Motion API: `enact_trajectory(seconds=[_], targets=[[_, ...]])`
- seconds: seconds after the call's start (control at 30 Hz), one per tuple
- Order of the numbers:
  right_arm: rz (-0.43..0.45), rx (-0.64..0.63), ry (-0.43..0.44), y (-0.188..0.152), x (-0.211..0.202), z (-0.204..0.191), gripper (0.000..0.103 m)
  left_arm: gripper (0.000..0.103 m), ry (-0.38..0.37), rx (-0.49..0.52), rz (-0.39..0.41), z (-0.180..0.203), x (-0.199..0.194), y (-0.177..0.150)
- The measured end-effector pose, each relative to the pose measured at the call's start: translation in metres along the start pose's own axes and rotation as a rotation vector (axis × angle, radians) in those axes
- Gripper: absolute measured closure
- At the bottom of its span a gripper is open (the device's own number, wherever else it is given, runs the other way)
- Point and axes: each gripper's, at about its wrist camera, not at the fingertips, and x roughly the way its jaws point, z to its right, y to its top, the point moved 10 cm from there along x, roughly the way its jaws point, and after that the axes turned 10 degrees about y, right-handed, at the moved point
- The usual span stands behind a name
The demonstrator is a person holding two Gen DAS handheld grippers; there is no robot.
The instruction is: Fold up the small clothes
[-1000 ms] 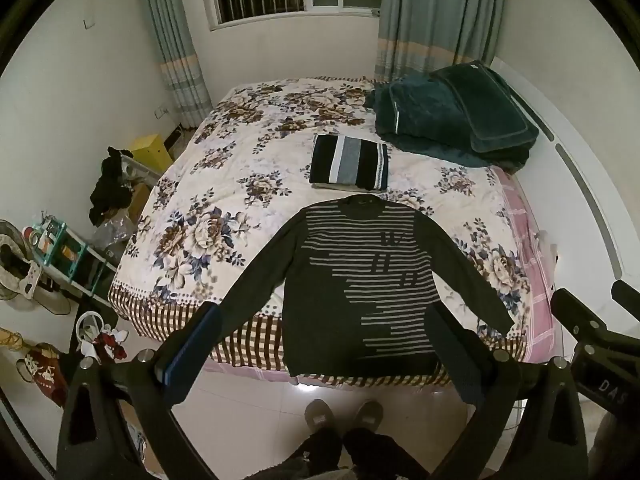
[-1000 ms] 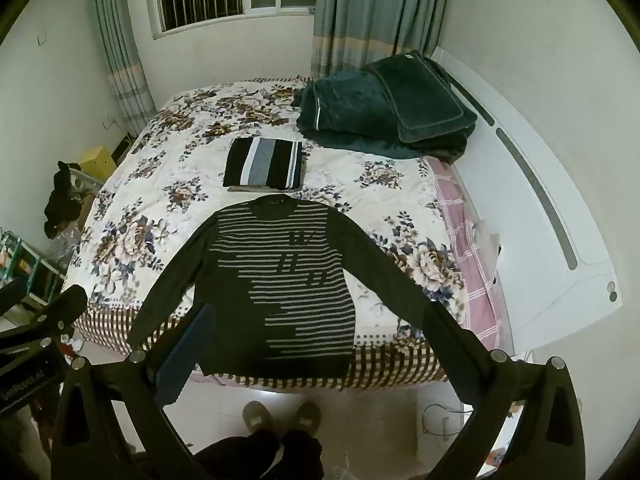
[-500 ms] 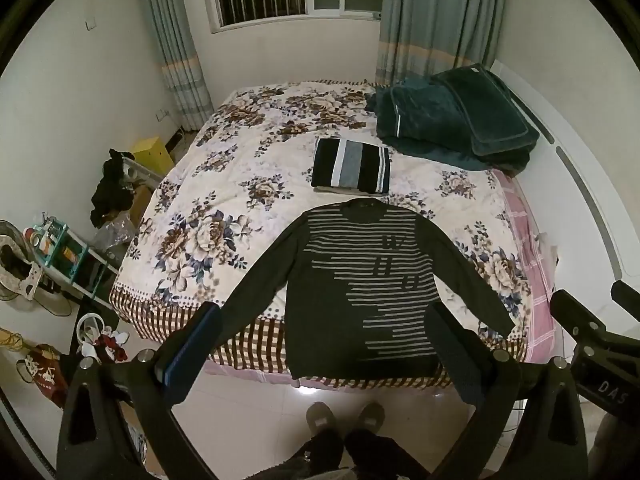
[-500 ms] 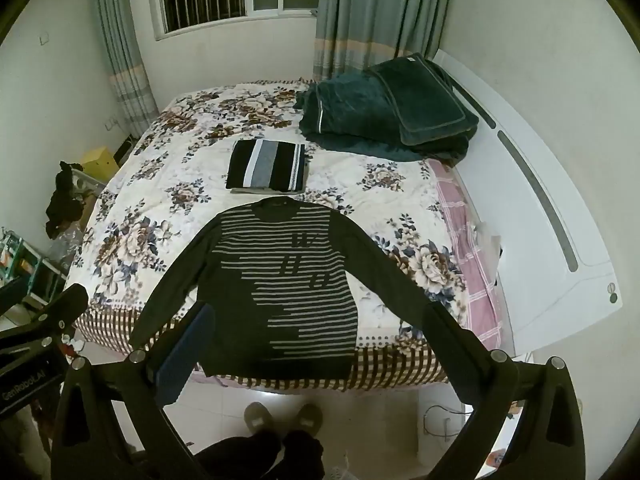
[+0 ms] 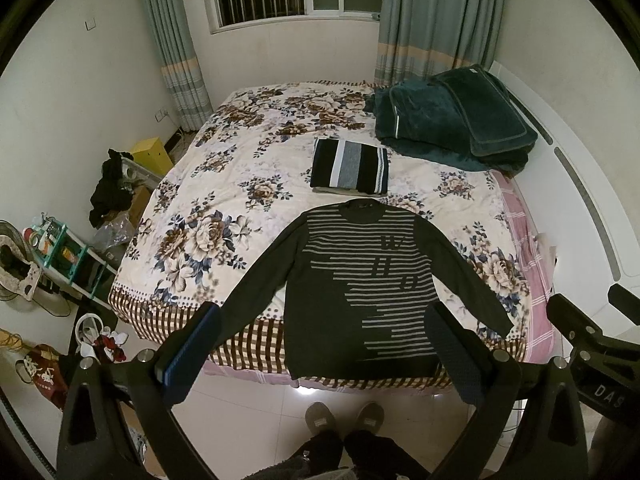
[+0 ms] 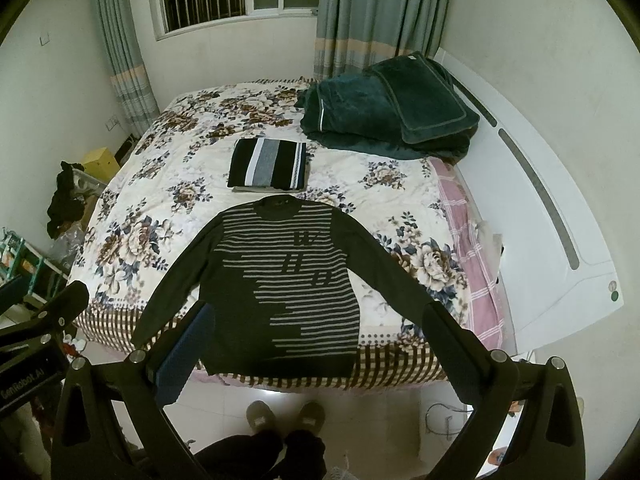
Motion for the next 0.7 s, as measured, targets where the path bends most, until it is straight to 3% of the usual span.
enact_trajectory(seconds=[0.7], targets=[[0.007, 0.001, 0.001, 0.004, -0.016, -0.014, 0.000, 0.000, 0.002, -0.002, 0.006, -0.006, -0.004, 0.017]])
